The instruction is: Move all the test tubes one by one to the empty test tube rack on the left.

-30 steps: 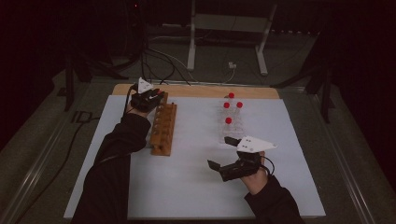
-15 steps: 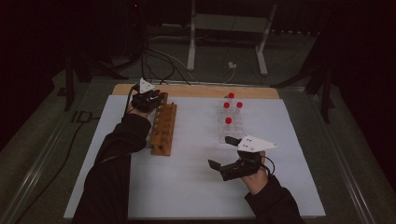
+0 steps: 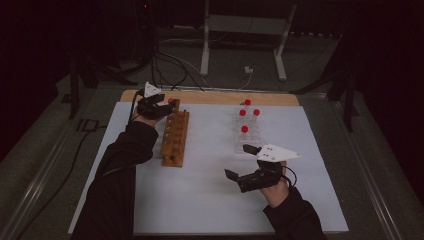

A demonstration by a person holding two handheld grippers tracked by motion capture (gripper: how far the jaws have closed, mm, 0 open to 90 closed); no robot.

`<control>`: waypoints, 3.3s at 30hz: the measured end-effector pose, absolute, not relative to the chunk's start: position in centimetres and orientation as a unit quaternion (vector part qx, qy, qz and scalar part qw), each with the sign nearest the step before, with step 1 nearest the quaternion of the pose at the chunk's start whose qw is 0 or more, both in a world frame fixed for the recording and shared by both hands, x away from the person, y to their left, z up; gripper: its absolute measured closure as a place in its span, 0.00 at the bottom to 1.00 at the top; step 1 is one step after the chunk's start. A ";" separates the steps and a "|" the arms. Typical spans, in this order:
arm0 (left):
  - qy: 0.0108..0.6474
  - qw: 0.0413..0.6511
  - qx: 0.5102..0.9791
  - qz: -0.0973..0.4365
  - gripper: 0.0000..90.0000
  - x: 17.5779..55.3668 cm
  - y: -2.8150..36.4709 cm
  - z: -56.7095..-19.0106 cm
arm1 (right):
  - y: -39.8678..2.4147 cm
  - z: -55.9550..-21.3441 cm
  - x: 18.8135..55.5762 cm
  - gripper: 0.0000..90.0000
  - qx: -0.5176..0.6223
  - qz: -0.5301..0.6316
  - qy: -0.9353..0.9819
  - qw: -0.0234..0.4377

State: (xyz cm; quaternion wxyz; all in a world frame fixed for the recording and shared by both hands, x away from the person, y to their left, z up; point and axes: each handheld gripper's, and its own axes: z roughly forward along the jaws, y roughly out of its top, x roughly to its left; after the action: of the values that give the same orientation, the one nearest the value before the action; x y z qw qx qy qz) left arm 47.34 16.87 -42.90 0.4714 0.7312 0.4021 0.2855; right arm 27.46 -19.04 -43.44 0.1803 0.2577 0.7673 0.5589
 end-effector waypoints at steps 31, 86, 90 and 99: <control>0.275 0.563 0.760 0.170 0.02 36.4 18.5 -41.6 | -21.8 -42.6 32.5 0.00 0.332 0.533 0.743 0.234; 0.244 0.570 0.770 0.150 0.02 31.6 18.5 -45.3 | -20.5 -47.1 38.3 0.83 0.417 0.425 0.764 0.250; 0.243 0.570 0.771 0.148 0.02 31.6 18.4 -45.4 | -20.6 -46.8 38.3 0.83 0.416 0.426 0.764 0.249; 0.241 0.568 0.774 0.143 0.02 31.7 18.3 -45.4 | -20.8 -45.6 38.0 0.83 0.410 0.431 0.764 0.250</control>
State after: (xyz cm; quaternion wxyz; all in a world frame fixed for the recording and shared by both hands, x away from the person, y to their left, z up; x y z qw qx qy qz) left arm 31.65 18.28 -45.38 0.5682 0.7737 0.2409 0.1430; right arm 38.02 -20.81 -45.63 0.2502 0.4101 0.7636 0.4314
